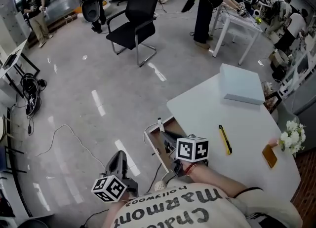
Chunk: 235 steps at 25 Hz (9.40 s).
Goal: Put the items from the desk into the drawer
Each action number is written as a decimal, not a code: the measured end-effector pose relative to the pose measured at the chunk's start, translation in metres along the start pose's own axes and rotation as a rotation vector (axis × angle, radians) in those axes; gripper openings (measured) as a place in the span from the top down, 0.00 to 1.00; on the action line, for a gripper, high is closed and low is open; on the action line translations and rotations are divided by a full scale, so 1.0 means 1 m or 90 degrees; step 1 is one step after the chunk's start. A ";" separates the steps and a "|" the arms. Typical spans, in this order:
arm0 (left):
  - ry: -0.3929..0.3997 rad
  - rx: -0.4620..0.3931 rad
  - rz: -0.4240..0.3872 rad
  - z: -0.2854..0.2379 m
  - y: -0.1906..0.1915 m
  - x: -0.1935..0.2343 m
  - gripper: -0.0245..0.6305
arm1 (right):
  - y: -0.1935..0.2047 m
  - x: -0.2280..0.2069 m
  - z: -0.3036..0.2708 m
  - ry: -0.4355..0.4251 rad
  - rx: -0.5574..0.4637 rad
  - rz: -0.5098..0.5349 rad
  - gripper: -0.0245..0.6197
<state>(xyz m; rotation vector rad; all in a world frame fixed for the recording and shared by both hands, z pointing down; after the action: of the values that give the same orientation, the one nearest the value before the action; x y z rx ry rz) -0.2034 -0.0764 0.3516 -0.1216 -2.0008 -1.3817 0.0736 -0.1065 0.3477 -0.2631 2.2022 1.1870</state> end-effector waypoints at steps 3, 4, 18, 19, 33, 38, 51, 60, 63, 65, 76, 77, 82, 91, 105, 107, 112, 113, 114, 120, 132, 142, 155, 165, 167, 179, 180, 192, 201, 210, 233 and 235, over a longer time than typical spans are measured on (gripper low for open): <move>-0.015 0.019 -0.003 0.001 0.024 0.007 0.96 | 0.022 -0.013 -0.010 0.014 0.046 0.012 0.86; -0.017 0.025 -0.004 0.000 0.031 0.010 0.96 | 0.029 -0.018 -0.016 0.017 0.060 0.014 0.86; -0.075 0.112 0.058 0.005 0.163 0.046 0.96 | 0.161 -0.097 -0.072 0.046 0.236 0.007 0.86; -0.078 0.120 0.067 0.007 0.173 0.049 0.96 | 0.169 -0.105 -0.073 0.058 0.244 0.008 0.86; -0.122 0.190 0.072 0.017 0.229 0.102 0.96 | 0.228 -0.193 -0.101 0.173 0.326 0.060 0.86; -0.146 0.209 0.087 0.022 0.240 0.118 0.96 | 0.233 -0.202 -0.122 0.179 0.345 0.082 0.86; -0.166 0.221 0.098 0.022 0.243 0.137 0.96 | 0.245 -0.235 -0.154 0.251 0.366 0.018 0.85; -0.167 0.222 0.103 0.009 0.243 0.148 0.96 | 0.251 -0.248 -0.161 0.281 0.370 0.002 0.85; -0.172 0.219 0.105 0.007 0.241 0.151 0.96 | 0.251 -0.251 -0.163 0.282 0.370 0.000 0.85; -0.172 0.220 0.104 0.005 0.241 0.152 0.96 | 0.251 -0.253 -0.163 0.281 0.372 -0.002 0.85; -0.161 0.231 0.120 -0.004 0.249 0.152 0.96 | 0.256 -0.265 -0.167 0.329 0.399 -0.047 0.82; -0.160 0.231 0.120 -0.005 0.249 0.151 0.96 | 0.257 -0.266 -0.167 0.336 0.402 -0.045 0.82; -0.165 0.226 0.123 -0.002 0.251 0.149 0.96 | 0.257 -0.265 -0.167 0.344 0.409 -0.030 0.82; -0.157 0.221 0.123 -0.002 0.244 0.136 0.96 | 0.258 -0.263 -0.167 0.348 0.404 -0.014 0.81; -0.157 0.186 0.100 -0.003 0.207 0.115 0.96 | 0.248 -0.250 -0.164 0.332 0.449 -0.018 0.78; -0.154 0.180 0.097 -0.004 0.200 0.112 0.96 | 0.244 -0.242 -0.162 0.327 0.448 -0.022 0.78; -0.141 0.158 0.094 -0.009 0.173 0.103 0.96 | 0.219 -0.212 -0.153 0.301 0.435 -0.013 0.81; -0.138 0.151 0.093 -0.010 0.166 0.099 0.96 | 0.212 -0.202 -0.151 0.291 0.432 -0.003 0.82; -0.135 0.145 0.092 -0.011 0.158 0.094 0.96 | 0.205 -0.192 -0.148 0.278 0.430 0.010 0.83; -0.097 0.108 0.082 -0.013 0.112 0.053 0.96 | 0.157 -0.111 -0.117 0.177 0.382 0.058 0.87; 0.055 0.018 0.005 -0.036 0.018 -0.037 0.96 | 0.034 -0.008 -0.030 0.048 0.146 0.083 0.95; 0.186 0.039 -0.038 -0.069 0.025 -0.103 0.96 | -0.030 -0.039 0.079 0.103 -0.071 0.042 0.96; 0.259 0.121 -0.049 -0.088 0.088 -0.200 0.96 | -0.041 -0.149 0.211 0.239 -0.133 0.002 0.80; 0.199 0.159 -0.058 -0.058 0.131 -0.211 0.96 | 0.004 -0.214 0.242 0.306 -0.036 -0.002 0.63; 0.188 0.155 -0.059 -0.051 0.133 -0.211 0.96 | 0.011 -0.222 0.240 0.323 -0.004 0.034 0.57; 0.091 0.105 -0.060 0.008 0.135 -0.199 0.96 | 0.029 -0.246 0.215 0.319 0.094 0.177 0.53; 0.082 0.103 -0.058 0.014 0.136 -0.197 0.96 | 0.028 -0.248 0.215 0.321 0.098 0.184 0.53; 0.045 0.080 -0.054 0.032 0.124 -0.179 0.96 | 0.032 -0.244 0.212 0.345 0.102 0.219 0.73; 0.085 0.095 -0.034 0.007 0.107 -0.137 0.96 | 0.038 -0.238 0.216 0.403 0.069 0.037 0.77; 0.172 0.128 -0.053 -0.037 0.056 -0.102 0.96 | 0.059 -0.207 0.203 0.443 -0.028 -0.159 0.77; 0.241 0.162 -0.048 -0.077 0.010 -0.043 0.96 | 0.052 -0.109 0.116 0.345 -0.103 -0.210 0.78; 0.235 0.159 -0.047 -0.076 0.007 -0.036 0.96 | 0.050 -0.102 0.105 0.333 -0.096 -0.203 0.78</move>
<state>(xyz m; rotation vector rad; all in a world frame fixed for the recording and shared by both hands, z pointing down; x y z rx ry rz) -0.1364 -0.1274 0.3504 0.3012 -1.8551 -1.0926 0.1770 -0.0035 0.4008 -1.0499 2.3734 1.1982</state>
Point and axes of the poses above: the fingertips, and each gripper's own axes: z backward along the fingers, x to its left, y out of its underside, the point moved 9 cm from there along z, backward along the fingers, and after that the axes turned 6 degrees about -x, right-handed, at the moved point
